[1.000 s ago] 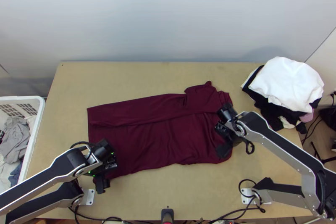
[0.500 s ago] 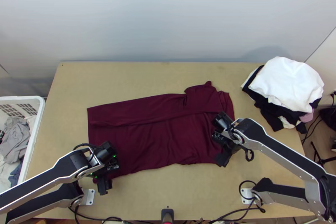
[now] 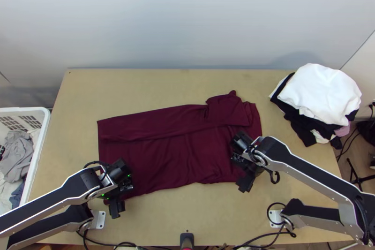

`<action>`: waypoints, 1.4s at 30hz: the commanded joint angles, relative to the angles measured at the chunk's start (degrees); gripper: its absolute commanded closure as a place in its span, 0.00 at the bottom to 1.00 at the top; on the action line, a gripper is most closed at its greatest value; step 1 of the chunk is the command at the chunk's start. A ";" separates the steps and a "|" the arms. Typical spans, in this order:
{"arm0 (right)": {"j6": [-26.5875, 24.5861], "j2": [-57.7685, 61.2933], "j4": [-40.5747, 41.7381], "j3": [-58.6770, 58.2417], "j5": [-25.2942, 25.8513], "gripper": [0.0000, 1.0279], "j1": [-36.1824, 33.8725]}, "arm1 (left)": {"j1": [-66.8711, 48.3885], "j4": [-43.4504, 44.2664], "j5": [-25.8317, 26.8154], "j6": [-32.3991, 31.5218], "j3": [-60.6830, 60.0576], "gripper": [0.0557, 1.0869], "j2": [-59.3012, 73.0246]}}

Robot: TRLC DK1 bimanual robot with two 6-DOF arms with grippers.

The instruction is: Fold the t-shirt

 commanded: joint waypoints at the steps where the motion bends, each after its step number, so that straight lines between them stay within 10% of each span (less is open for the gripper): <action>1: 0.03 2.32 1.80 -0.29 0.15 0.15 1.15 | -0.07 0.15 0.01 -0.09 -0.25 0.11 0.11; 42: 1.35 6.89 9.53 -5.65 3.66 0.48 1.24 | 0.63 4.11 -1.48 -0.62 -2.00 0.18 4.59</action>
